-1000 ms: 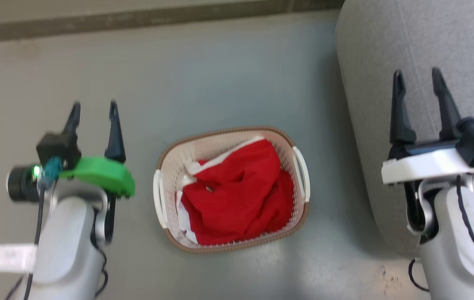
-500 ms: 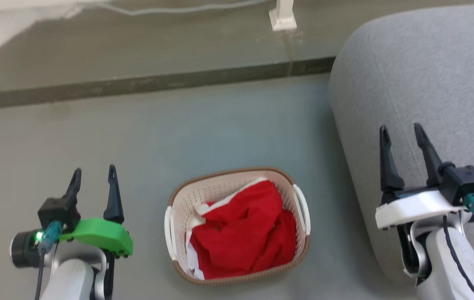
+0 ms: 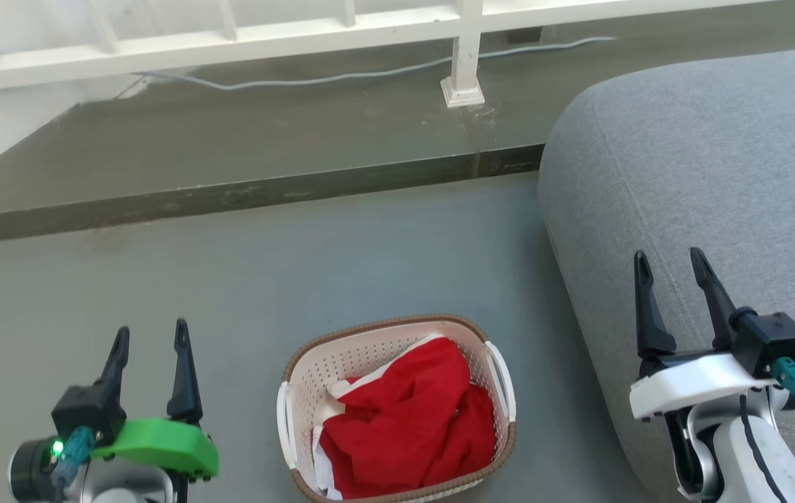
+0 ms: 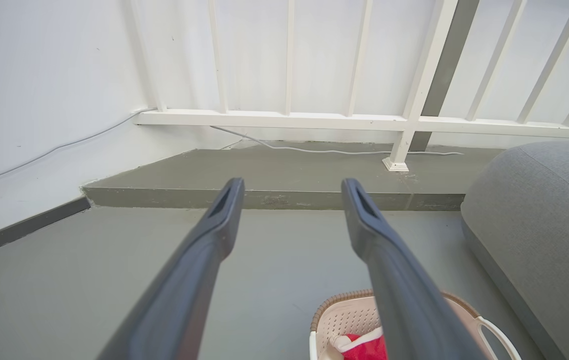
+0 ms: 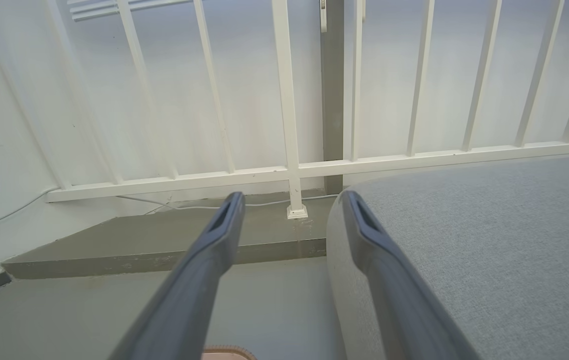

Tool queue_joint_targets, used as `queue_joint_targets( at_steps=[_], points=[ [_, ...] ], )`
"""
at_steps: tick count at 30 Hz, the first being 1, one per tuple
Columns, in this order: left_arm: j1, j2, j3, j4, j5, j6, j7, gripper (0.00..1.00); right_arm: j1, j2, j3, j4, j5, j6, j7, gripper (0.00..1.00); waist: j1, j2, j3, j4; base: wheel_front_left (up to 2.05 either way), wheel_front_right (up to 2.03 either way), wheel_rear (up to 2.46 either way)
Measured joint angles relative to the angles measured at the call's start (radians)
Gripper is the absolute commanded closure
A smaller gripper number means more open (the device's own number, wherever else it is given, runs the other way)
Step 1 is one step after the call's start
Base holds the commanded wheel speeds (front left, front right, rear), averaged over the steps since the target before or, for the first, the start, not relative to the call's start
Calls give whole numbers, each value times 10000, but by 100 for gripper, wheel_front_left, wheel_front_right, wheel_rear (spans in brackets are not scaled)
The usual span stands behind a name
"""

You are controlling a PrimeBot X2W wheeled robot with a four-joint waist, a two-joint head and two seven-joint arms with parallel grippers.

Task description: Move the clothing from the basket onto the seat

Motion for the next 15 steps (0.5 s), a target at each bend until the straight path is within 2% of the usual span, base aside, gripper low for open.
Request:
queue_joint_targets(
  at_steps=[15],
  points=[
    [925, 0, 123, -861, 182, 23, 0, 0, 274, 23, 10, -165, 2, 2, 0, 0, 0, 0, -286, -92, 0, 0, 0]
  ],
)
